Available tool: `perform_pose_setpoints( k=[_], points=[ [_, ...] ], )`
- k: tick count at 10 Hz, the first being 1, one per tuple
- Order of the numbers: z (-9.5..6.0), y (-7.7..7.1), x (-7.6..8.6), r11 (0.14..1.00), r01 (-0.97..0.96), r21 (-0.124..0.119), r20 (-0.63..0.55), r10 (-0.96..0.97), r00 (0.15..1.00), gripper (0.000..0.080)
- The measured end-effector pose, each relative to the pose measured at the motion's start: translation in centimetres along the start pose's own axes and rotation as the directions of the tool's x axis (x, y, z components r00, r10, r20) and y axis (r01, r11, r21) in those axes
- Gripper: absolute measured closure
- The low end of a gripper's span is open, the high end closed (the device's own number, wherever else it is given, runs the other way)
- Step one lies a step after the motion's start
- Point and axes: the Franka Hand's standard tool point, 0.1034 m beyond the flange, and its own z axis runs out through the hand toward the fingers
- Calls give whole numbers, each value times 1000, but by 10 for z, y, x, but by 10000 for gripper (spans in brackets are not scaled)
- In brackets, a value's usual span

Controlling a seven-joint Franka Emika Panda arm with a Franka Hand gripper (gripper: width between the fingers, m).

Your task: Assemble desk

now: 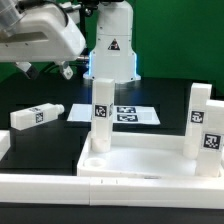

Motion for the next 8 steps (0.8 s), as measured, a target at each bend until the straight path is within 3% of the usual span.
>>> perform_pose_setpoints(
  k=[2, 5, 7, 8],
  points=[
    [18, 30, 12, 999, -41, 6, 164, 40, 986, 150],
    [33, 47, 6, 990, -141, -3, 381, 132, 915, 150],
    [37, 55, 12, 991, -136, -3, 401, 126, 907, 150],
    [46, 71, 19, 992, -125, 9, 393, 111, 913, 150]
  ],
)
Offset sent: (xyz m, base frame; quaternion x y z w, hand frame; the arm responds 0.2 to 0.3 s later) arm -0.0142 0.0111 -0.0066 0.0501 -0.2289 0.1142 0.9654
